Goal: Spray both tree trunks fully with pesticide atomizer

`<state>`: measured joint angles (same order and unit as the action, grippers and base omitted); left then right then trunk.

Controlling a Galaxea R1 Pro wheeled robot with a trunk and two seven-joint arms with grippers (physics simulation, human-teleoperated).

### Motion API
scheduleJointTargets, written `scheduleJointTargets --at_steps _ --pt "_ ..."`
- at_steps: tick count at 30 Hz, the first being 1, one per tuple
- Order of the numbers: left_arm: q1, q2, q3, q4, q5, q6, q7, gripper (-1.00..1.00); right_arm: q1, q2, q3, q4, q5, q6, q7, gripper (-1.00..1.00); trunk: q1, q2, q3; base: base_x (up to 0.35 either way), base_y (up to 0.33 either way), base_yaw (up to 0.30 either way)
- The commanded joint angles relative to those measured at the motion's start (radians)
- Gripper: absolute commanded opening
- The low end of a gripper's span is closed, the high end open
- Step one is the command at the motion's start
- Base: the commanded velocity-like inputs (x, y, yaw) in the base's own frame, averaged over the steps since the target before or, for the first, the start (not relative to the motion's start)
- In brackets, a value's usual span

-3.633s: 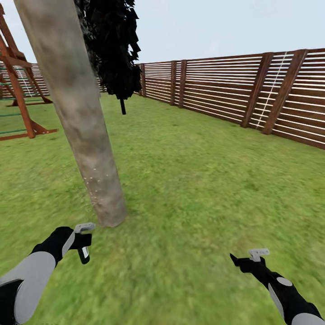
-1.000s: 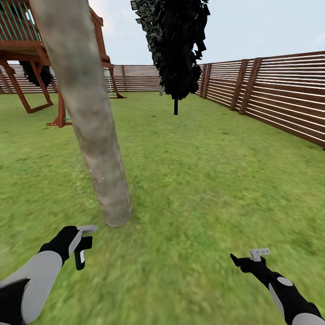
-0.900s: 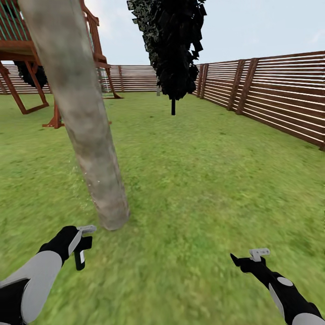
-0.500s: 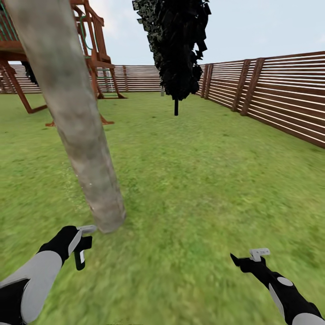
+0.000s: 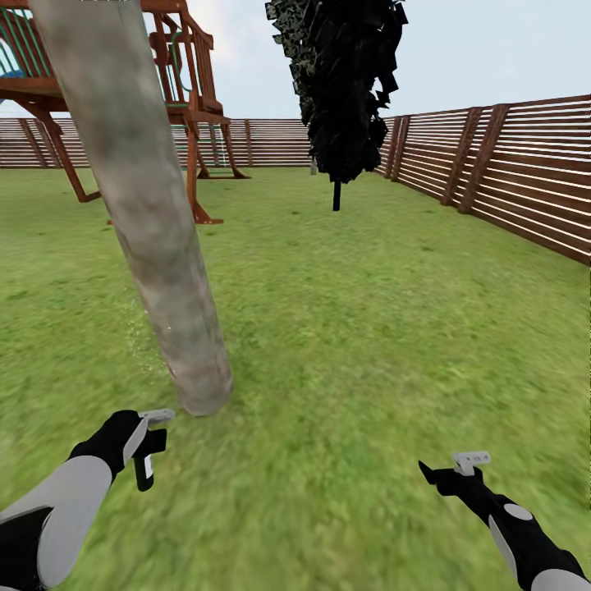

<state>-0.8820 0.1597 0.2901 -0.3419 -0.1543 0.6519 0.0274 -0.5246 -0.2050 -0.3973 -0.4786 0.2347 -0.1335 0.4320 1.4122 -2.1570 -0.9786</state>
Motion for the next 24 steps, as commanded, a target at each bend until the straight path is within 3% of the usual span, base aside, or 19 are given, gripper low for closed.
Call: scheduleJointTargets --at_steps 1,4,6,10,14,19,22,24 --pt "-0.001 0.0 -0.001 0.0 -0.001 0.0 0.0 -1.0 0.0 0.0 0.0 0.0 0.0 0.0 0.0 1.0 0.0 0.0 0.0 -0.141 -0.003 0.001" --pt "-0.013 0.005 -0.002 0.0 -0.001 0.006 -0.001 -1.0 0.0 0.0 0.0 0.0 0.0 0.0 0.0 1.0 0.0 0.0 0.0 -0.043 -0.001 0.0" --pt "-0.02 0.009 -0.002 -0.023 -0.001 0.055 -0.003 -1.0 0.0 0.0 0.0 0.0 0.0 0.0 0.0 1.0 0.0 0.0 0.0 -0.006 0.0 0.0" --pt "-0.029 0.005 -0.01 -0.202 -0.001 0.219 -0.005 -1.0 0.0 0.0 0.0 0.0 0.0 0.0 -0.001 1.0 0.0 0.0 0.0 -0.001 0.0 0.0" --pt "-0.038 -0.001 -0.012 -0.337 -0.001 0.316 -0.017 -1.0 0.0 0.001 0.0 0.0 0.0 0.0 -0.001 1.0 0.0 0.0 0.0 0.0 0.0 0.0" --pt "-0.033 0.002 -0.025 -0.434 -0.004 0.345 -0.127 -1.0 0.0 0.001 0.0 0.0 0.0 0.0 -0.001 1.0 0.0 0.0 0.0 0.0 0.0 0.0" --pt "-0.022 -0.002 -0.09 -0.428 -0.003 0.331 -0.135 -1.0 0.0 0.001 0.0 0.0 0.0 0.0 0.0 1.0 0.0 0.0 0.0 0.0 0.0 0.0" --pt "0.009 -0.009 -0.111 -0.425 -0.002 0.327 -0.136 -1.0 0.0 0.001 0.0 0.0 0.0 0.0 0.0 1.0 0.0 0.0 0.0 0.0 0.0 0.0"
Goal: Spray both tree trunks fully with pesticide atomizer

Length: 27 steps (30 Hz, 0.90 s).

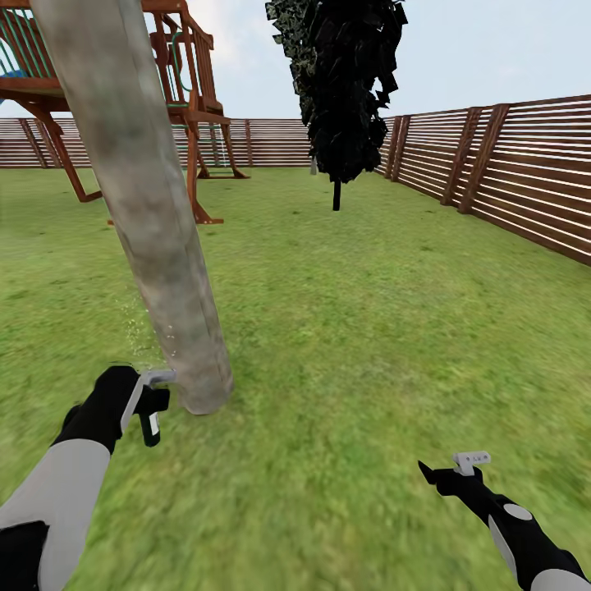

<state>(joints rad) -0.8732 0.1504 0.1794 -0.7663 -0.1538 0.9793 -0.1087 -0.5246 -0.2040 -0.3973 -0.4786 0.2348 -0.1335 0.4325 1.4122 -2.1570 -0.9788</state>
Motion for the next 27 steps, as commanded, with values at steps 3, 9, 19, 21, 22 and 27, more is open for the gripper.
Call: scheduleJointTargets --at_steps 3,9,19,21,22,27 --pt "0.038 -0.014 -0.025 -0.006 -0.004 -0.004 -0.001 -1.0 0.0 0.0 0.001 0.0 0.0 0.0 0.0 1.0 0.0 0.0 0.0 0.0 0.0 0.0" --pt "-0.046 0.0 -0.026 -0.025 -0.003 0.019 -0.018 -1.0 0.0 0.0 0.002 0.001 0.0 0.0 -0.001 1.0 0.0 0.0 0.0 0.0 0.0 0.0" --pt "-0.186 0.021 -0.026 -0.021 -0.002 0.039 -0.02 -1.0 0.0 0.0 0.0 -0.001 0.0 0.0 -0.001 1.0 0.0 0.0 0.0 0.0 0.0 0.0" --pt "-0.217 0.022 -0.027 -0.021 -0.003 0.043 -0.02 -1.0 0.0 0.0 0.0 -0.001 0.0 0.0 -0.001 1.0 0.0 0.0 0.0 0.0 0.0 0.0" --pt "-0.231 0.022 -0.027 -0.021 -0.003 0.044 -0.02 -1.0 0.0 0.0 0.0 -0.001 0.0 0.0 -0.001 1.0 0.0 0.0 0.0 0.0 0.0 0.0" --pt "-0.316 0.023 -0.028 -0.016 -0.003 0.052 -0.02 -1.0 0.0 0.0 0.0 -0.003 0.0 0.0 -0.001 1.0 0.0 0.0 0.0 0.0 0.0 0.0"
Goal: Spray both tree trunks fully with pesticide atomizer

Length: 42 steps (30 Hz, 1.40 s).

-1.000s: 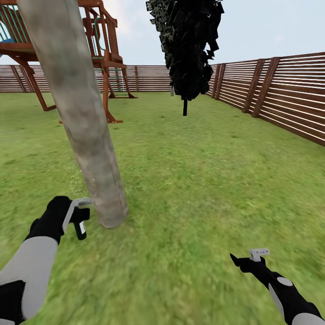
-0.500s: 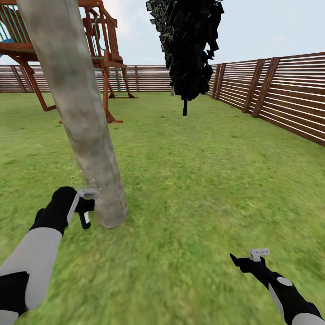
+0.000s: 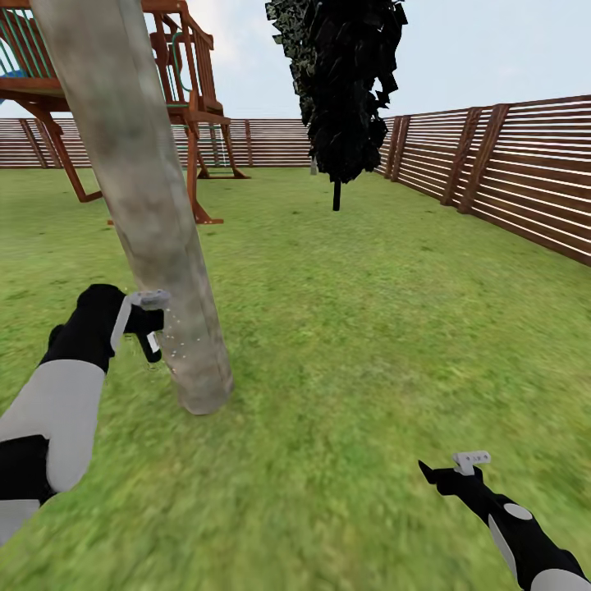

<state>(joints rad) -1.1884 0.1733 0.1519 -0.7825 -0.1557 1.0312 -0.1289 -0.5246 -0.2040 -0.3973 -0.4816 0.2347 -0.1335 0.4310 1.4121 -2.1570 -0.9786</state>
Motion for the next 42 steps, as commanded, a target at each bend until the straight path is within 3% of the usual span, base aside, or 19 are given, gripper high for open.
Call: scheduleJointTargets --at_steps 1,5,7,11,16,20,27,32,38,42 --pt "-0.005 -0.001 -0.001 0.001 -0.001 0.001 0.0 -1.0 0.0 0.0 0.0 0.0 0.0 0.0 0.0 1.0 0.0 0.0 0.0 0.0 0.0 0.0" --pt "0.02 -0.011 -0.001 0.003 -0.001 0.0 -0.001 -1.0 0.0 0.0 0.0 0.0 0.0 0.0 0.0 1.0 0.0 0.0 0.0 0.0 0.0 0.0" --pt "0.116 -0.013 -0.004 0.007 -0.001 -0.006 -0.041 -1.0 0.0 0.0 0.001 0.0 0.0 0.0 0.001 1.0 0.0 0.0 0.0 0.0 0.0 0.0" --pt "0.229 -0.014 -0.046 0.008 -0.005 -0.019 -0.153 -1.0 0.0 0.0 0.002 0.0 0.0 0.0 0.001 1.0 0.0 0.0 0.0 0.0 0.0 0.0" --pt "0.319 -0.014 -0.058 0.018 -0.004 -0.028 -0.168 -1.0 0.0 0.0 0.002 0.001 0.0 0.0 0.002 1.0 0.0 0.0 0.0 0.0 0.0 0.0" --pt "0.309 -0.017 -0.06 -0.007 -0.001 -0.02 -0.164 -1.0 0.0 0.0 0.002 0.001 0.0 0.0 0.002 1.0 0.0 0.0 0.0 0.0 0.0 0.0" --pt "0.139 -0.013 -0.059 -0.052 0.0 -0.008 -0.164 -1.0 0.0 0.001 0.002 0.003 0.0 0.0 -0.001 1.0 0.0 0.0 0.0 0.0 0.0 0.0" --pt "0.087 -0.012 -0.06 -0.052 -0.001 -0.002 -0.164 -1.0 0.0 0.002 0.002 0.003 0.0 0.0 -0.002 1.0 0.0 0.0 0.0 0.0 0.0 0.0" --pt "0.118 -0.013 -0.062 -0.043 -0.009 -0.009 -0.16 -1.0 0.0 0.002 0.002 0.003 0.0 -0.001 -0.002 1.0 0.0 0.0 0.0 0.0 0.0 0.0" --pt "0.25 -0.017 -0.057 -0.035 -0.013 -0.026 -0.151 -1.0 0.0 0.0 0.002 0.003 0.0 -0.001 -0.001 1.0 0.0 0.0 0.0 0.0 0.0 0.0"
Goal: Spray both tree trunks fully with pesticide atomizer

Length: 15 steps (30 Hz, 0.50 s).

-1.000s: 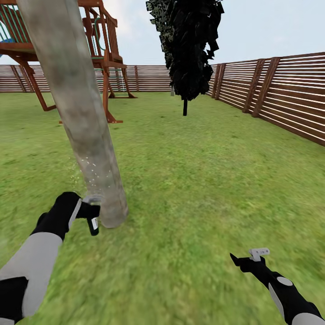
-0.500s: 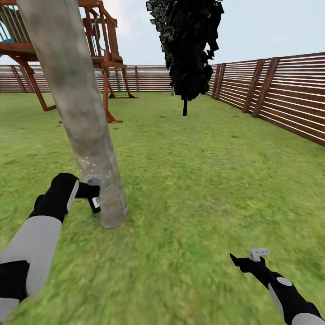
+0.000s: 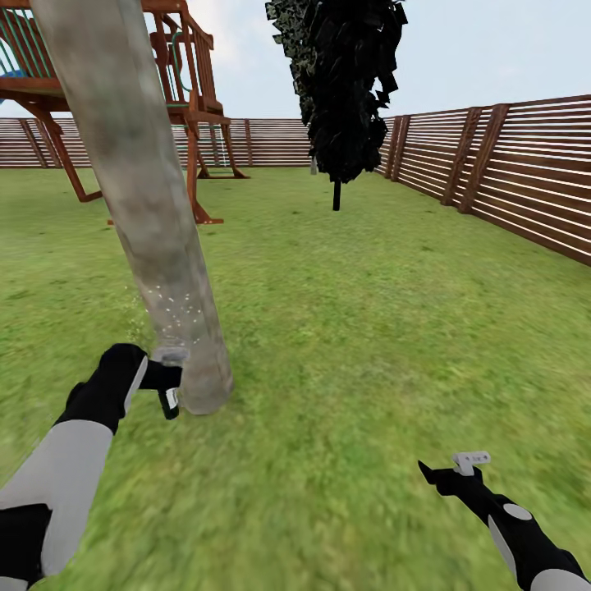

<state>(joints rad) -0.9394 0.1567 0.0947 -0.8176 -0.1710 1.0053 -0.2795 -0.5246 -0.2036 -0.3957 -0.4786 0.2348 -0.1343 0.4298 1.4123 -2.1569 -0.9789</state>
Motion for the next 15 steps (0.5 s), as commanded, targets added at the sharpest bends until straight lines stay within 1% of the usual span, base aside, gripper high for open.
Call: scheduleJointTargets --at_steps 1,3,4,5,7,9,10,12,15 --pt "0.024 -0.001 0.0 0.001 0.003 -0.005 0.001 -1.0 0.0 0.0 0.0 0.0 0.0 0.0 0.001 1.0 0.0 0.0 0.0 0.0 0.0 0.0" --pt "0.051 -0.003 0.0 0.004 0.003 -0.01 0.002 -1.0 0.0 0.0 -0.001 0.0 0.0 0.001 0.001 1.0 0.0 0.0 0.0 0.0 0.0 0.0" --pt "0.068 -0.014 0.0 0.014 0.001 -0.025 0.01 -1.0 0.0 0.0 -0.001 -0.001 0.0 0.001 0.002 1.0 0.0 0.0 0.0 0.0 0.0 0.0" --pt "0.078 -0.024 0.0 0.03 0.001 -0.048 0.036 -1.0 0.0 0.0 -0.001 -0.001 0.0 0.002 0.002 1.0 0.0 0.0 0.0 0.0 0.0 0.0" --pt "0.084 -0.05 0.003 0.073 0.007 -0.089 0.114 -1.0 0.0 0.0 -0.002 -0.001 0.0 0.002 0.003 1.0 0.0 0.0 0.0 0.0 0.0 0.0" --pt "0.086 -0.069 0.005 0.11 0.015 -0.122 0.153 -1.0 0.0 0.0 -0.001 -0.002 0.0 0.002 0.003 1.0 0.0 0.0 0.0 0.0 0.0 0.0" --pt "0.086 -0.077 0.006 0.116 0.016 -0.129 0.157 -1.0 0.0 0.0 -0.001 -0.003 0.0 0.002 0.003 1.0 0.0 0.0 0.0 0.0 0.0 0.0" --pt "0.086 -0.081 0.009 0.115 0.015 -0.134 0.161 -1.0 0.0 0.0 -0.002 -0.004 0.0 0.002 0.003 1.0 0.0 0.0 0.0 0.0 0.0 0.026" --pt "0.086 -0.082 0.012 0.115 0.013 -0.135 0.165 -1.0 0.0 0.0 -0.002 -0.005 0.0 0.002 0.003 1.0 0.0 0.0 0.0 0.058 -0.148 0.209"
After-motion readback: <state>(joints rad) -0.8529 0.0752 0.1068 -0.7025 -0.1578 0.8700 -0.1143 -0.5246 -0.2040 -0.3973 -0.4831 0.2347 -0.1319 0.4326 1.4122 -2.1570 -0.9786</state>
